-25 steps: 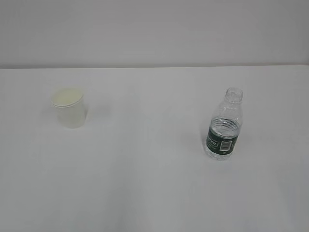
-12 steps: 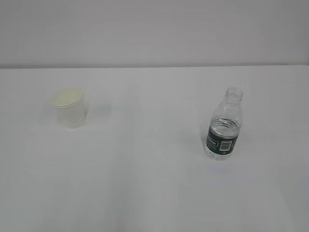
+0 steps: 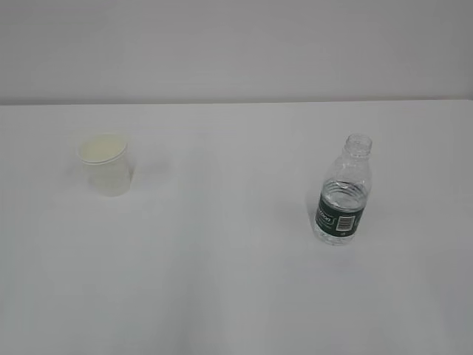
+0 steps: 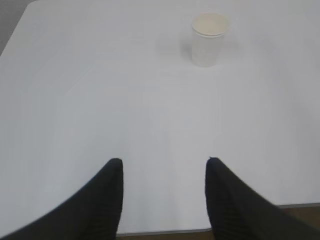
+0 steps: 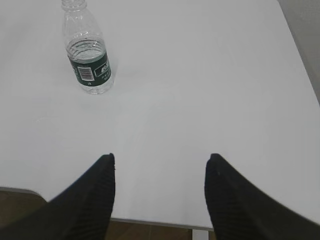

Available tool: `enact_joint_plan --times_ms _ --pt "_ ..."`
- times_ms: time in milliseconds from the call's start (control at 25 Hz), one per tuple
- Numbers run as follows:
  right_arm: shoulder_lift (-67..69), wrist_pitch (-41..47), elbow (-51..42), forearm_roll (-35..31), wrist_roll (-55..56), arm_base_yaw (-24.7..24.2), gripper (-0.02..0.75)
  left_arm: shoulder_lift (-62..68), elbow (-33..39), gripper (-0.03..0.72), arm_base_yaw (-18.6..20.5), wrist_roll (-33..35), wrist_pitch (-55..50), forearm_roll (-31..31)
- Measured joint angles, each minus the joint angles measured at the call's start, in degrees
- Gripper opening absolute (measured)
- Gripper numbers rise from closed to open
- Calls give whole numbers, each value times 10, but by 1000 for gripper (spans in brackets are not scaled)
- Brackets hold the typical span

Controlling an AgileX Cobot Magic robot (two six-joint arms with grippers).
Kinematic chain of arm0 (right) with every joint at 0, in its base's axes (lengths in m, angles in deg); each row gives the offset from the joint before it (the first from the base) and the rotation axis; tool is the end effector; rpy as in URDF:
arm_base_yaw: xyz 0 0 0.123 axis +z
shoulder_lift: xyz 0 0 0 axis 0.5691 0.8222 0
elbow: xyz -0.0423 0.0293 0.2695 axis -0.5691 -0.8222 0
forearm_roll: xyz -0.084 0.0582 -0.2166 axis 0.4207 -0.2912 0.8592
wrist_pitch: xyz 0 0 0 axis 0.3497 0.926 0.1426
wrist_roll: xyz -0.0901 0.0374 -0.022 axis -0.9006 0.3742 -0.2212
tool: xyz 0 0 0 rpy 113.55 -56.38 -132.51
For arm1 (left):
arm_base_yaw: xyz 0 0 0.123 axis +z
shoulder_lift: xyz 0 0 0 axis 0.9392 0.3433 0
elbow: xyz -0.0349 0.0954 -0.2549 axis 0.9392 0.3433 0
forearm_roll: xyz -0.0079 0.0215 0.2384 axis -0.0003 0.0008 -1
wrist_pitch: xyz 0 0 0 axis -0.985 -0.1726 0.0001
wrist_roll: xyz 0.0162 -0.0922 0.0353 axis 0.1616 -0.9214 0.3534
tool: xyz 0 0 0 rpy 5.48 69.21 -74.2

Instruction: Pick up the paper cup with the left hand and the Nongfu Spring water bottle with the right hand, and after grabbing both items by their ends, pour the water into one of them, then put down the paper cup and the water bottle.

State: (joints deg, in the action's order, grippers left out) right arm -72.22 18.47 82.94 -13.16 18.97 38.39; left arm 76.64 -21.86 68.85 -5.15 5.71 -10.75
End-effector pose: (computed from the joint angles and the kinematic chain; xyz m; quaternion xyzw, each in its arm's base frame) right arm -0.0031 -0.0050 0.2578 -0.0561 0.8700 -0.0275 0.4891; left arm -0.0019 0.0010 0.2715 -0.0153 0.8587 -0.0132 0.5120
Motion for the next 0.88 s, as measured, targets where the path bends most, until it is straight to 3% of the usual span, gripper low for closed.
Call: enact_joint_plan --times_ms 440,880 --pt "0 0 23 -3 0 0 428 82 -61 348 0 7 20 15" --pt "0 -66 27 -57 20 0 428 157 -73 339 0 8 189 42"
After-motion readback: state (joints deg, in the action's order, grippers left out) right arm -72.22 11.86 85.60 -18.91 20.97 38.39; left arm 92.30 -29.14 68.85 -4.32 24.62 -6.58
